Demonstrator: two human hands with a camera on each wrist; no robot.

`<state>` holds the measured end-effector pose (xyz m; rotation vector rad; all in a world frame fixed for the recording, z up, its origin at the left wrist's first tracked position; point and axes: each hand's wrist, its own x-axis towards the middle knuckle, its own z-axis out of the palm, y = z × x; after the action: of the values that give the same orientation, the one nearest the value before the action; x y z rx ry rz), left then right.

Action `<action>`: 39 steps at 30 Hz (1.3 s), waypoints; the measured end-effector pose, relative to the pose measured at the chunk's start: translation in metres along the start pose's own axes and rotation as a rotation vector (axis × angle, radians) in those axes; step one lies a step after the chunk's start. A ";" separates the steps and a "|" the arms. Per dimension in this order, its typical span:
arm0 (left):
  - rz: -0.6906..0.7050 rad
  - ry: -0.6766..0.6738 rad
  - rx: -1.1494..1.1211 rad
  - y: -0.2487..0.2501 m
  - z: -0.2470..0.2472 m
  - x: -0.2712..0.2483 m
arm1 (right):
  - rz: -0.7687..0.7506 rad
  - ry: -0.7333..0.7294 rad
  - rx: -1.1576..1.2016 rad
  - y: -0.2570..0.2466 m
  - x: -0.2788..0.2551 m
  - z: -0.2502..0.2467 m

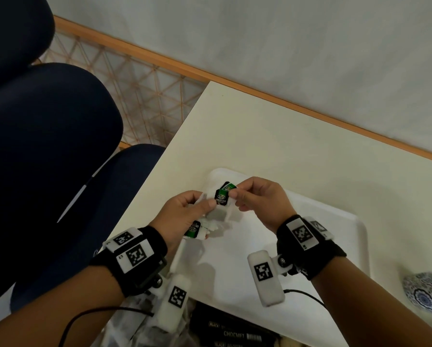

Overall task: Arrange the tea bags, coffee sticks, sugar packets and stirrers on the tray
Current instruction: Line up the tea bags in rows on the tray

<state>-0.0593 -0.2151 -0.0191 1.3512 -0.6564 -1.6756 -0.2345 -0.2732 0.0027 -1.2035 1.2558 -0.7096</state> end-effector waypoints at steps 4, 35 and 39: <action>0.012 0.029 0.003 0.003 -0.007 0.006 | 0.000 -0.025 -0.040 -0.004 0.015 -0.002; 0.005 0.006 0.078 0.007 -0.023 0.022 | 0.011 0.045 -0.176 0.009 0.061 0.000; 0.001 -0.033 0.141 0.006 -0.024 0.026 | 0.001 0.096 -0.255 0.007 0.079 0.000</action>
<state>-0.0355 -0.2378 -0.0335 1.4241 -0.8074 -1.6803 -0.2173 -0.3441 -0.0297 -1.3879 1.4596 -0.6260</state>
